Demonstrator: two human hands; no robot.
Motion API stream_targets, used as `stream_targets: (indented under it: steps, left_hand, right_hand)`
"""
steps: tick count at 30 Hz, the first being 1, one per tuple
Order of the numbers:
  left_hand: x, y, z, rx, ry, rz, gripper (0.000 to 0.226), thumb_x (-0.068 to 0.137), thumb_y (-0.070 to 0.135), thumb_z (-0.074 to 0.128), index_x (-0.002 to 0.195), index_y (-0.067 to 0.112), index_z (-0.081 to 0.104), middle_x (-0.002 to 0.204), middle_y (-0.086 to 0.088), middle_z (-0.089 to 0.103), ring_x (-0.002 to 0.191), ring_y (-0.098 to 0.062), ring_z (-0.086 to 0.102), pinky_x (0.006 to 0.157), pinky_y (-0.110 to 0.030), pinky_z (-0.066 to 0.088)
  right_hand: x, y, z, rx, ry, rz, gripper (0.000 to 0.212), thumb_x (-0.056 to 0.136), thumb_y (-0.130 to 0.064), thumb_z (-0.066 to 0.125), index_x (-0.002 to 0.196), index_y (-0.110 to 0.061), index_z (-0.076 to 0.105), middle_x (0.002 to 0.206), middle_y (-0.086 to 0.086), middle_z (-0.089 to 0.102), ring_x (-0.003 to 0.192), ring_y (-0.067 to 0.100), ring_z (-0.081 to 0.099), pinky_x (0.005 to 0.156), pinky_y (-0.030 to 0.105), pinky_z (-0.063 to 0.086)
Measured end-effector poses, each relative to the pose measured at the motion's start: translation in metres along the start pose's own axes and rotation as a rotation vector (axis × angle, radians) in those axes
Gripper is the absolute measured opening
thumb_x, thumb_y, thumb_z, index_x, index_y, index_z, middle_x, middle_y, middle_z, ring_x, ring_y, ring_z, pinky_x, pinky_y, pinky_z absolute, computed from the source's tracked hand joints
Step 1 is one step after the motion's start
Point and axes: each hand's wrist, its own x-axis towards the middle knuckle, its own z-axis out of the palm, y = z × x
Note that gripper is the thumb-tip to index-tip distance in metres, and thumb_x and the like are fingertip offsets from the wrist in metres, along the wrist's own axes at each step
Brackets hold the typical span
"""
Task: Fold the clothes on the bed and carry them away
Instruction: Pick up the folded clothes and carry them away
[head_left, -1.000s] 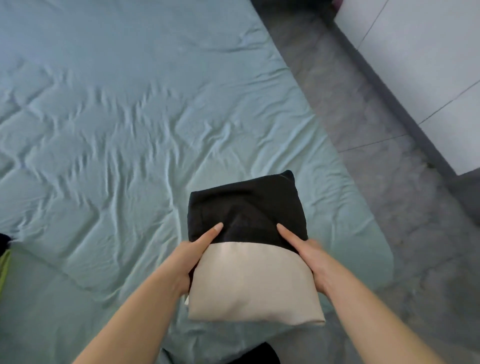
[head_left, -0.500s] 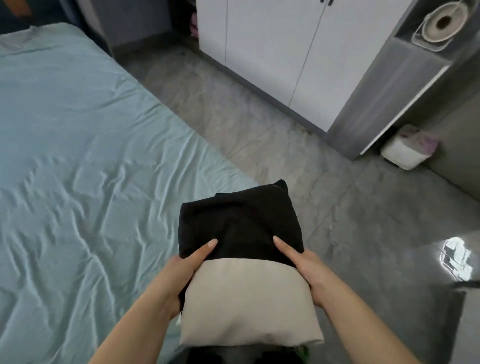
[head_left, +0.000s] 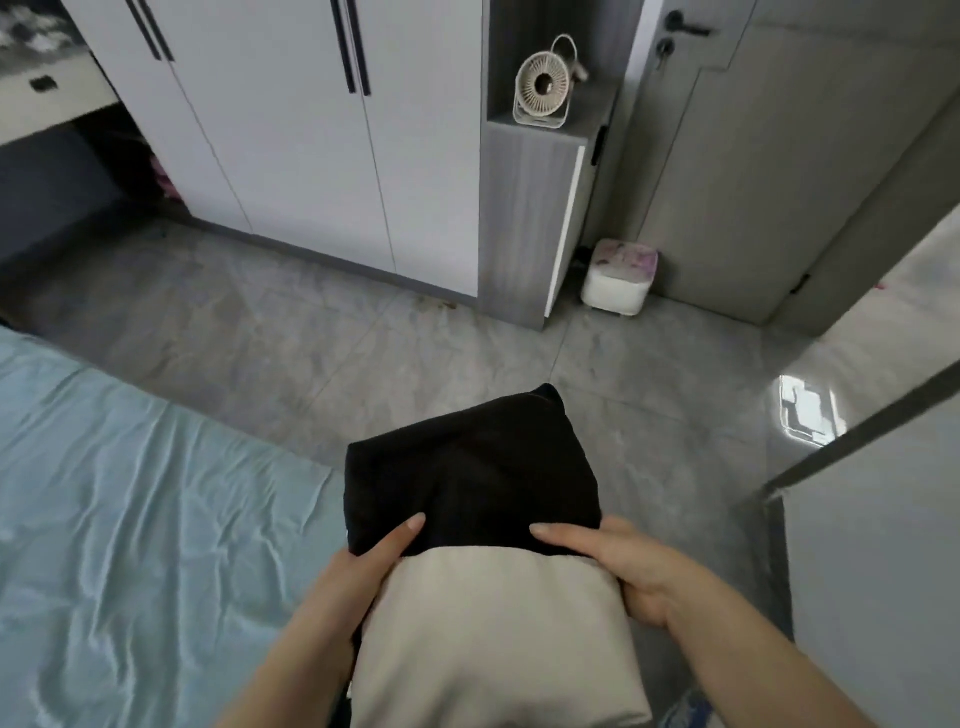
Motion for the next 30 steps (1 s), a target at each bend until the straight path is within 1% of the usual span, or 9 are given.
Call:
stream_targets:
  steps: [2,4,7,11,17,19,23,25,30]
  left_hand:
    - [0.016,0.017,0.024,0.024,-0.028,0.007,0.071,0.049,0.054,0.083,0.109,0.019,0.068,0.092,-0.004,0.077,0.086,-0.025,0.073,0.084,-0.040,0.056]
    - [0.034,0.035,0.043,0.037,-0.068,0.006,0.066,0.053,0.052,0.083,0.108,0.021,0.067,0.092,-0.005,0.077,0.083,-0.025,0.074,0.078,-0.039,0.057]
    - [0.069,0.066,0.061,0.065,-0.123,0.020,0.068,0.049,0.051,0.086,0.108,0.022,0.068,0.094,-0.006,0.076,0.084,-0.025,0.074,0.076,-0.040,0.058]
    - [0.124,0.116,0.077,0.059,-0.161,0.035,0.067,0.049,0.049,0.087,0.107,0.020,0.068,0.092,-0.006,0.077,0.081,-0.024,0.074,0.061,-0.031,0.058]
    - [0.198,0.205,0.077,0.028,-0.176,0.021,0.063,0.055,0.050,0.085,0.107,0.021,0.067,0.094,-0.004,0.077,0.083,-0.023,0.074,0.063,-0.032,0.059]
    - [0.219,0.236,0.072,0.033,-0.158,0.032,0.063,0.053,0.052,0.085,0.105,0.021,0.068,0.092,-0.002,0.077,0.082,-0.020,0.074,0.065,-0.031,0.057]
    - [0.261,0.288,0.061,0.008,-0.110,0.055,0.061,0.051,0.052,0.085,0.101,0.021,0.069,0.088,-0.002,0.077,0.077,-0.021,0.074,0.057,-0.028,0.057]
    - [0.281,0.311,0.054,-0.030,-0.091,0.069,0.062,0.050,0.051,0.086,0.102,0.021,0.069,0.089,-0.003,0.077,0.078,-0.022,0.074,0.058,-0.030,0.058]
    - [0.335,0.362,0.031,-0.161,-0.008,0.068,0.065,0.051,0.049,0.090,0.104,0.017,0.071,0.095,-0.009,0.076,0.084,-0.028,0.074,0.063,-0.035,0.059]
  right_hand:
    - [0.002,-0.016,-0.022,0.038,0.034,-0.005,0.071,0.060,-0.025,0.088,0.122,-0.008,0.058,0.102,0.013,0.074,0.092,0.027,0.072,0.073,0.034,0.058]
    - [0.010,-0.031,-0.042,0.068,0.068,-0.010,0.069,0.063,-0.023,0.087,0.123,-0.009,0.056,0.105,0.013,0.074,0.093,0.028,0.072,0.076,0.036,0.059]
    - [0.033,-0.060,-0.064,0.080,0.078,-0.038,0.059,0.068,-0.023,0.085,0.120,-0.011,0.060,0.100,0.009,0.075,0.091,0.024,0.073,0.072,0.032,0.058]
    - [0.077,-0.112,-0.083,0.084,0.087,-0.070,0.060,0.062,-0.027,0.086,0.117,-0.013,0.064,0.101,0.008,0.075,0.093,0.023,0.073,0.075,0.032,0.058]
    - [0.148,-0.210,-0.083,0.088,0.079,-0.094,0.056,0.065,-0.025,0.084,0.117,-0.014,0.064,0.103,0.007,0.075,0.095,0.024,0.072,0.081,0.035,0.057]
    - [0.171,-0.243,-0.079,0.092,0.065,-0.097,0.052,0.069,-0.022,0.082,0.117,-0.013,0.064,0.103,0.008,0.075,0.095,0.024,0.072,0.078,0.034,0.057]
    - [0.220,-0.304,-0.070,0.081,0.039,-0.091,0.049,0.070,-0.018,0.082,0.116,-0.011,0.065,0.102,0.011,0.075,0.092,0.026,0.073,0.069,0.031,0.058]
    - [0.247,-0.333,-0.064,0.061,0.021,-0.084,0.050,0.067,-0.019,0.083,0.114,-0.010,0.067,0.100,0.012,0.075,0.089,0.026,0.073,0.065,0.029,0.058]
    - [0.329,-0.411,-0.044,-0.044,-0.059,-0.071,0.057,0.058,-0.024,0.087,0.110,-0.012,0.069,0.099,0.012,0.075,0.088,0.026,0.073,0.063,0.028,0.057]
